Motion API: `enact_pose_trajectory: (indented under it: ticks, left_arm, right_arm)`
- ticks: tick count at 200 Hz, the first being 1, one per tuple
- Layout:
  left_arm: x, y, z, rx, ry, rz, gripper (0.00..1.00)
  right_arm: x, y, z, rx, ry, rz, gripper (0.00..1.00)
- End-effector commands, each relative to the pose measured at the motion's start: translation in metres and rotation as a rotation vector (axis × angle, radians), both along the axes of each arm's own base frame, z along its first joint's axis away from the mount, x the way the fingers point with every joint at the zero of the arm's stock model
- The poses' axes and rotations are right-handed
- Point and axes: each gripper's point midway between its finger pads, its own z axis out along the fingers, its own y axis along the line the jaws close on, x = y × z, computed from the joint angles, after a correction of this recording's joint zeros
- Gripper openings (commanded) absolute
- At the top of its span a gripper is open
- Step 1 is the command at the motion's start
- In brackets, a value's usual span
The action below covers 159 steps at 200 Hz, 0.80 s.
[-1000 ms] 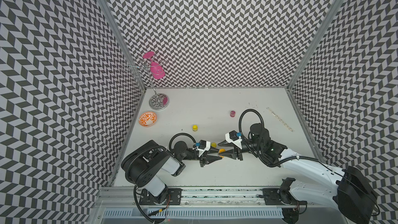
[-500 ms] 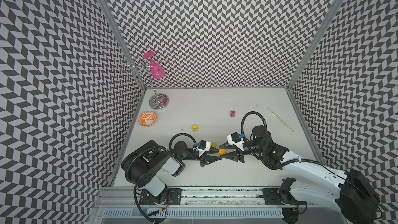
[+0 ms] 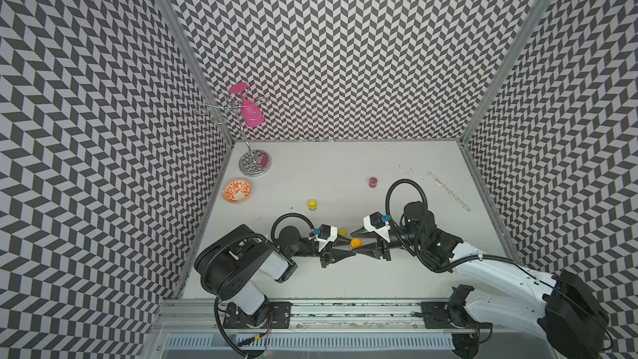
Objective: Close the paint jar lid
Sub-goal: Screw the lid onto the paint jar.
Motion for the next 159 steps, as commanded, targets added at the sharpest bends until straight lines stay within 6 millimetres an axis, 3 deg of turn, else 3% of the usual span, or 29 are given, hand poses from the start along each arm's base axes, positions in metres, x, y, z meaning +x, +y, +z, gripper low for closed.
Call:
enact_pose_trajectory:
  ticks: [1,53,84,159]
  left_arm:
    - [-0.012,0.010,0.059,-0.214,-0.257,-0.007,0.27]
    - [-0.013,0.010,0.060,-0.215,-0.258,-0.011,0.27]
    - [-0.013,0.010,0.060,-0.214,-0.257,-0.012,0.27]
    - [-0.014,0.013,0.069,-0.237,-0.269,0.000,0.26]
  right_arm:
    - [0.004,0.001,0.007,0.031,-0.043,-0.028,0.47]
    - [0.009,0.003,0.006,0.021,-0.032,-0.049,0.49]
    - [0.009,0.005,0.002,0.010,-0.017,-0.039,0.38]
    - [0.011,0.001,-0.001,0.036,0.012,-0.092,0.23]
